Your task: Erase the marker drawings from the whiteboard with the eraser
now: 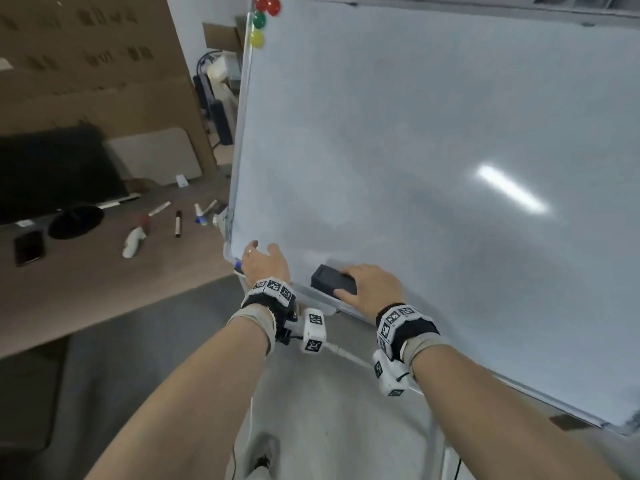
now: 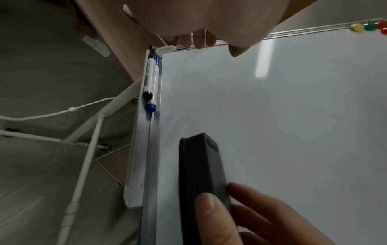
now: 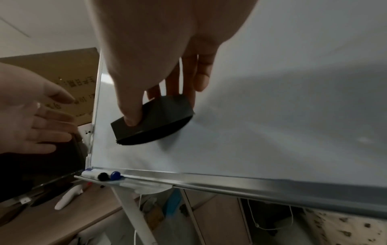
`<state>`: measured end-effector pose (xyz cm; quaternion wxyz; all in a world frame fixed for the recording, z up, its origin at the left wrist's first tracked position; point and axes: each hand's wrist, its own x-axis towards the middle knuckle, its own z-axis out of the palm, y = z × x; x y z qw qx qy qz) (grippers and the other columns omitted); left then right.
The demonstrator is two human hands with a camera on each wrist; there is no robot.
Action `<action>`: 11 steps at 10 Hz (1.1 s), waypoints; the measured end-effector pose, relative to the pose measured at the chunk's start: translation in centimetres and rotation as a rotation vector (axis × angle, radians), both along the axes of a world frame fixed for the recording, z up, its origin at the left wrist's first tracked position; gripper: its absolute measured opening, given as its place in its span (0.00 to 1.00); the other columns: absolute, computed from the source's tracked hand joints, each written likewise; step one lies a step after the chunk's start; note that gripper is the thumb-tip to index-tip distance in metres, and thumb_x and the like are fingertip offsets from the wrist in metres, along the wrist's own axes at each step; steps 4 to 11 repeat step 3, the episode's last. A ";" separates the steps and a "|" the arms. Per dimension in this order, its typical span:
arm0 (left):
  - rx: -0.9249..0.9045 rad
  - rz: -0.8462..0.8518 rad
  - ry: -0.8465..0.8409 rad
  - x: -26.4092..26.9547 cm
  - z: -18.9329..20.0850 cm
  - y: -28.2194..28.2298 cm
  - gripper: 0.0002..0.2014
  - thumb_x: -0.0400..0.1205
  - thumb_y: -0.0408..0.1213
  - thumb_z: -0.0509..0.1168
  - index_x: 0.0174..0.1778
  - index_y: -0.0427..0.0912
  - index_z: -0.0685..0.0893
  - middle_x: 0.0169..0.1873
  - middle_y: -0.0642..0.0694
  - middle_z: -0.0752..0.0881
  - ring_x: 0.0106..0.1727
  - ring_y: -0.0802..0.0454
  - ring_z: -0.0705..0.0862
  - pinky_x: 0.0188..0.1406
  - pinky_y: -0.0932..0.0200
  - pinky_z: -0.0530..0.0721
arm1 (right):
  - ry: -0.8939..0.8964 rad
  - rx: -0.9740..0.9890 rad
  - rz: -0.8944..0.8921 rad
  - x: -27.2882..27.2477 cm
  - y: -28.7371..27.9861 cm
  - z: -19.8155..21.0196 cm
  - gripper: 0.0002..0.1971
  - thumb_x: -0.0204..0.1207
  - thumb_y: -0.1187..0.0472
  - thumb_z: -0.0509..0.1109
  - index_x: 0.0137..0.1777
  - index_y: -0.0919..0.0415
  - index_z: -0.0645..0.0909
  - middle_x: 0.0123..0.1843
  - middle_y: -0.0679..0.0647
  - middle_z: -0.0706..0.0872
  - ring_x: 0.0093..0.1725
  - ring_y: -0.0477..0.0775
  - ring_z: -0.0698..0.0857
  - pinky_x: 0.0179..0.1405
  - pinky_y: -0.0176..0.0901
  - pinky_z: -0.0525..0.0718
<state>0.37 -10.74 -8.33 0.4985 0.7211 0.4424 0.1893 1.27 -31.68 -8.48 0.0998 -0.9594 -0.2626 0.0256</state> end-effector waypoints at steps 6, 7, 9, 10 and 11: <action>0.018 -0.072 0.122 2.8 -1.6 5.9 0.33 0.79 0.36 0.62 0.83 0.41 0.65 0.82 0.42 0.67 0.82 0.42 0.69 0.79 0.38 0.70 | 0.067 -0.241 -0.015 0.6 8.7 -1.0 0.21 0.79 0.34 0.64 0.63 0.43 0.84 0.59 0.47 0.85 0.62 0.55 0.80 0.48 0.46 0.78; 0.018 -0.072 0.122 2.8 -1.6 5.9 0.33 0.79 0.36 0.62 0.83 0.41 0.65 0.82 0.42 0.67 0.82 0.42 0.69 0.79 0.38 0.70 | 0.067 -0.241 -0.015 0.6 8.7 -1.0 0.21 0.79 0.34 0.64 0.63 0.43 0.84 0.59 0.47 0.85 0.62 0.55 0.80 0.48 0.46 0.78; 0.018 -0.072 0.122 2.8 -1.6 5.9 0.33 0.79 0.36 0.62 0.83 0.41 0.65 0.82 0.42 0.67 0.82 0.42 0.69 0.79 0.38 0.70 | 0.067 -0.241 -0.015 0.6 8.7 -1.0 0.21 0.79 0.34 0.64 0.63 0.43 0.84 0.59 0.47 0.85 0.62 0.55 0.80 0.48 0.46 0.78; 0.018 -0.072 0.122 2.8 -1.6 5.9 0.33 0.79 0.36 0.62 0.83 0.41 0.65 0.82 0.42 0.67 0.82 0.42 0.69 0.79 0.38 0.70 | 0.067 -0.241 -0.015 0.6 8.7 -1.0 0.21 0.79 0.34 0.64 0.63 0.43 0.84 0.59 0.47 0.85 0.62 0.55 0.80 0.48 0.46 0.78; 0.018 -0.072 0.122 2.8 -1.6 5.9 0.33 0.79 0.36 0.62 0.83 0.41 0.65 0.82 0.42 0.67 0.82 0.42 0.69 0.79 0.38 0.70 | 0.067 -0.241 -0.015 0.6 8.7 -1.0 0.21 0.79 0.34 0.64 0.63 0.43 0.84 0.59 0.47 0.85 0.62 0.55 0.80 0.48 0.46 0.78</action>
